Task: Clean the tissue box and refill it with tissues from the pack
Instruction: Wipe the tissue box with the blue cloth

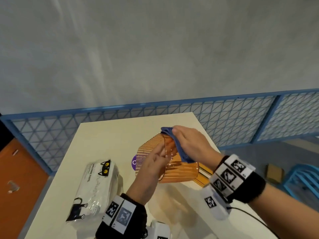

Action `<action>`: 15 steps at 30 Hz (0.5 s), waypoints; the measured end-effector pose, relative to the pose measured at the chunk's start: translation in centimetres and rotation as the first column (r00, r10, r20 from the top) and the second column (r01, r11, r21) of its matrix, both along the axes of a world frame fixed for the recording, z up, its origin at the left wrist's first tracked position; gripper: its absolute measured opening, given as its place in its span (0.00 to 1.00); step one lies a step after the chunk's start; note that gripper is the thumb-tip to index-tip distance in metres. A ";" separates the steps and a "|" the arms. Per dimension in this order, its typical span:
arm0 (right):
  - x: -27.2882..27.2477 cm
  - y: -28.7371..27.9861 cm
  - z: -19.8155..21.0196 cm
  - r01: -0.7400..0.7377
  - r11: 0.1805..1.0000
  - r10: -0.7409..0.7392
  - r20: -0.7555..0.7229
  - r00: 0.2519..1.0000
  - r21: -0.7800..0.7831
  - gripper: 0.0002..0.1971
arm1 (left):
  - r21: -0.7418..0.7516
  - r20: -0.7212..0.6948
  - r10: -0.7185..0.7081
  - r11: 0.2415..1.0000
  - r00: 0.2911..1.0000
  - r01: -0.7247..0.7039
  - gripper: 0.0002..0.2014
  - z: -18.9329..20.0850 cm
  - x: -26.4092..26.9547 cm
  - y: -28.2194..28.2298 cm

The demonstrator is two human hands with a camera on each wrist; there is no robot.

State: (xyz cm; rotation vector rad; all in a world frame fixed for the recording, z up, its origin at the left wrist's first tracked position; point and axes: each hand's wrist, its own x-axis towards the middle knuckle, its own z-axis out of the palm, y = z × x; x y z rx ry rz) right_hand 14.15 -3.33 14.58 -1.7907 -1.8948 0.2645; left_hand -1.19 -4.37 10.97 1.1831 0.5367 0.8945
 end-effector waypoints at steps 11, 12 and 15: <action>-3.5 -5.1 -5.8 -0.315 0.933 0.222 0.408 0.886 0.176 0.20 | -0.573 0.039 0.206 0.806 0.978 -0.147 0.25 -3.5 -0.1 0.8; -3.4 -4.8 -5.4 -0.322 0.935 0.237 0.412 0.880 0.148 0.21 | -0.545 0.029 0.197 0.825 0.980 -0.150 0.22 -3.6 -0.3 0.8; -3.2 -3.1 -3.1 -0.322 0.946 0.290 0.367 0.884 0.028 0.22 | -0.470 0.009 0.123 0.876 0.992 -0.104 0.20 -3.3 -0.6 0.3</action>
